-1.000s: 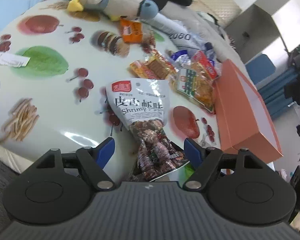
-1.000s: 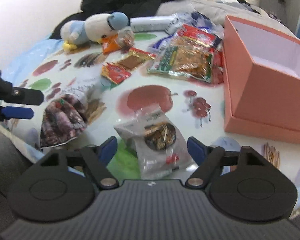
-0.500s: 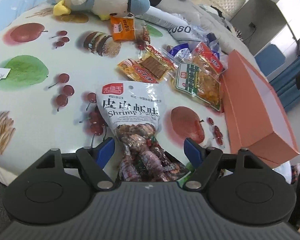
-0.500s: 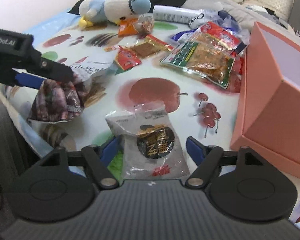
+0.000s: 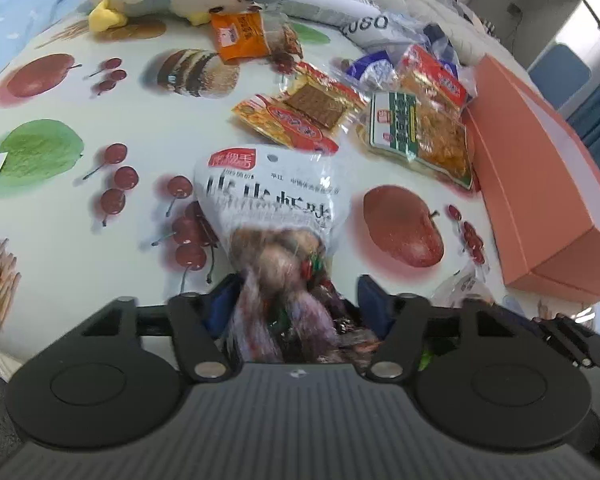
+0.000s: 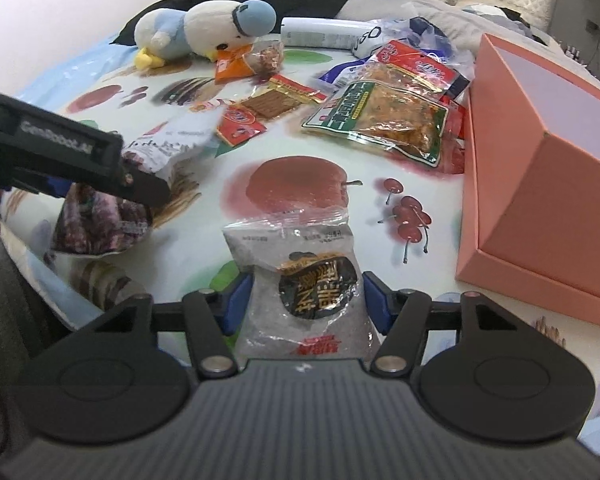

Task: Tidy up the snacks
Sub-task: 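Lift the brown packet with the left tool while the right tool grasps the clear candy bag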

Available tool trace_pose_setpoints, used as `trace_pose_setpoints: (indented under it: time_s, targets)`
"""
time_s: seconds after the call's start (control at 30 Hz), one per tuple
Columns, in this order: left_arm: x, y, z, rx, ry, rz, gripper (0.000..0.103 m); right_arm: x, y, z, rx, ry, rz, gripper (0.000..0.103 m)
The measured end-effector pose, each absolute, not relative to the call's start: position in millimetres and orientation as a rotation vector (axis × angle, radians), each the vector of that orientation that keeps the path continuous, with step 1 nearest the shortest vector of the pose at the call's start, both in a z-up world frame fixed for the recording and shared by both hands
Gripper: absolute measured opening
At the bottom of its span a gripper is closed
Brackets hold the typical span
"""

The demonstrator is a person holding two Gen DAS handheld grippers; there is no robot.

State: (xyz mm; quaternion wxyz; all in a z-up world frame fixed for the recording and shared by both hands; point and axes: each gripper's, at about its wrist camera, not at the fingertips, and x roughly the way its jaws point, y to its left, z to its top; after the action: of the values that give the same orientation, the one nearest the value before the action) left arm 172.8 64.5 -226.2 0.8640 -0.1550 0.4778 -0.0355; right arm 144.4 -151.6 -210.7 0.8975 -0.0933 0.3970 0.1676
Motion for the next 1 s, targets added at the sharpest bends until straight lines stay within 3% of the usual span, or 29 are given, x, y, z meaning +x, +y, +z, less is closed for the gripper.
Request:
trace_pose_setpoints:
  time_s: [0.1,0.23,1.0]
  targets:
    - [173.3,59.9,-224.3,-0.306,1.002,-0.102,0.050,143.6,-153.1,-210.5,-0.175,0.820,0.330,0.062]
    - [171.2,55.8,-219.4,-0.295,0.998,-0.115,0.046,143.0,-155.0,-207.9,-0.158,0.813,0.308,0.058]
    - [108.3,27.6,-133.9,-0.334,0.846,-0.176,0.044,102.6,-185.7,-141.1,-0.032,0.698,0.202,0.048]
